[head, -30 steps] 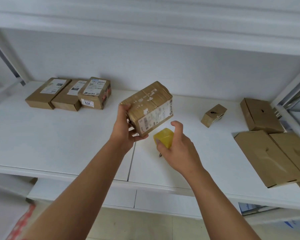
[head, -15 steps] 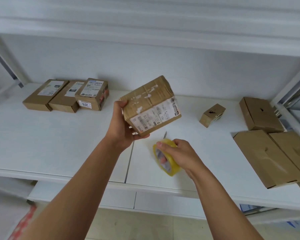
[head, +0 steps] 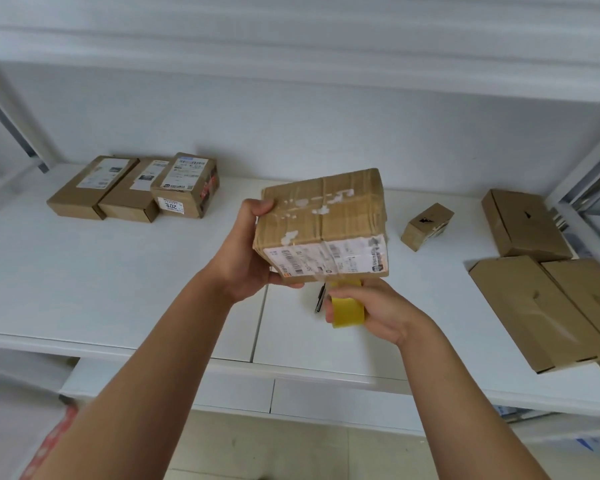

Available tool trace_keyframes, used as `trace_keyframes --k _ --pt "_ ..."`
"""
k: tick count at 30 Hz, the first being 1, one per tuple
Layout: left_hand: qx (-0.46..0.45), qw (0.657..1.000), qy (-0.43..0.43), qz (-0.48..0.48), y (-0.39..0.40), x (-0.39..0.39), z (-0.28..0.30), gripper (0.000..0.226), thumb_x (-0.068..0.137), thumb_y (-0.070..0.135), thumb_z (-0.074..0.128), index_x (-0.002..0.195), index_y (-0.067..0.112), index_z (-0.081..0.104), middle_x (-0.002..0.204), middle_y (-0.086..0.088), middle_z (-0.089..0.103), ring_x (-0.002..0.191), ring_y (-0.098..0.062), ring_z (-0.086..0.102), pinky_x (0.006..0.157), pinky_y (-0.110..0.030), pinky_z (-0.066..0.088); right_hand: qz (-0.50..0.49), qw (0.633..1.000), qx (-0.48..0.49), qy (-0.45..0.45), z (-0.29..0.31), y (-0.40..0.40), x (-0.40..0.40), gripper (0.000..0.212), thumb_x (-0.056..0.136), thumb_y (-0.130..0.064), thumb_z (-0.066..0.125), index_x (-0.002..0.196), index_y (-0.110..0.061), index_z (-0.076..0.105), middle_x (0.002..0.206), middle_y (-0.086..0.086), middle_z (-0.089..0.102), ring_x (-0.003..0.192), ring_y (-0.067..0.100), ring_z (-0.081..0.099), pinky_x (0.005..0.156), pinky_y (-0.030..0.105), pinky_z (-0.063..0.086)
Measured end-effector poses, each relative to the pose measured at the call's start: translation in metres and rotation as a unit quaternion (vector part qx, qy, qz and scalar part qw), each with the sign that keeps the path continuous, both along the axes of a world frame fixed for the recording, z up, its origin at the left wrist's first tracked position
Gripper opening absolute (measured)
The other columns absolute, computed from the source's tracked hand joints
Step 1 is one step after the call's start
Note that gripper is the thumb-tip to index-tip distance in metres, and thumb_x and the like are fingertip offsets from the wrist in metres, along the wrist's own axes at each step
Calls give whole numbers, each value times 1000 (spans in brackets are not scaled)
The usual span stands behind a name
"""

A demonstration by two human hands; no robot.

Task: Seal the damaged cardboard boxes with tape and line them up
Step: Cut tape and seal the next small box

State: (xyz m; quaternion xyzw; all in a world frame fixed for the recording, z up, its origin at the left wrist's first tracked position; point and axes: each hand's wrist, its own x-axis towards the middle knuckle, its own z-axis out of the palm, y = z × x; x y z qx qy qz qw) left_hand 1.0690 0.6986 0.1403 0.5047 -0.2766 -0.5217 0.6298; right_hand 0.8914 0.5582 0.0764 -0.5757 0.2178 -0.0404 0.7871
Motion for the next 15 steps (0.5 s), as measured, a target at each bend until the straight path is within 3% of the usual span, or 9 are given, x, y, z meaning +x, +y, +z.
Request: trace_keyframes --k 3,5,7,8,9,11,13,15 --pt "-9 999 10 -32 5 3 0 63 83 62 41 125 22 64 116 -14 66 103 -39 62 70 -48 55 38 998 27 -40 -1 -8 -12 56 74 -1 61 130 -3 57 98 26 63 85 37 64 84 45 50" --pt "-9 998 -1 -55 8 2 0 67 80 62 45 129 19 61 118 -14 64 102 -39 61 71 -47 55 38 994 82 -60 7 -1 -4 58 77 -8 61 134 2 52 108 27 63 91 35 65 88 46 51" --pt "-16 996 -21 -82 10 0 -2 71 78 62 53 132 17 59 122 -14 63 103 -38 62 73 -47 55 61 967 147 -198 18 -2 5 30 95 -15 51 114 4 64 102 23 66 89 19 70 87 31 54" --pt "-24 995 -27 -97 12 0 -3 74 76 64 58 132 16 59 123 -14 64 104 -36 63 74 -48 55 74 950 184 -240 23 -9 5 28 100 -15 47 101 1 70 96 20 68 86 7 71 86 23 53" --pt "-35 993 -26 -113 14 0 -5 75 74 65 62 131 16 60 123 -12 65 105 -34 63 75 -48 55 44 961 165 -219 21 -8 2 31 101 -21 47 100 -6 74 99 12 72 93 4 70 87 20 53" --pt "-53 988 -17 -142 20 0 -8 72 72 64 67 127 18 64 120 -9 67 106 -30 65 81 -47 55 38 979 147 -135 14 -7 1 32 96 -33 53 109 -14 76 111 4 73 105 16 69 88 31 55" --pt "-39 988 -29 -149 26 -2 -11 72 68 57 73 129 20 64 120 -6 68 110 -26 65 88 -43 53 -46 986 148 -56 7 -32 -8 34 88 -36 60 108 -12 73 105 9 73 95 25 71 79 38 58" --pt "-3 984 -106 -144 28 -6 -14 87 64 41 71 144 18 48 127 -4 64 117 -26 62 96 -40 50 -130 982 138 -25 13 -42 -1 37 88 -33 61 112 -6 64 100 15 72 87 29 72 72 37 59"
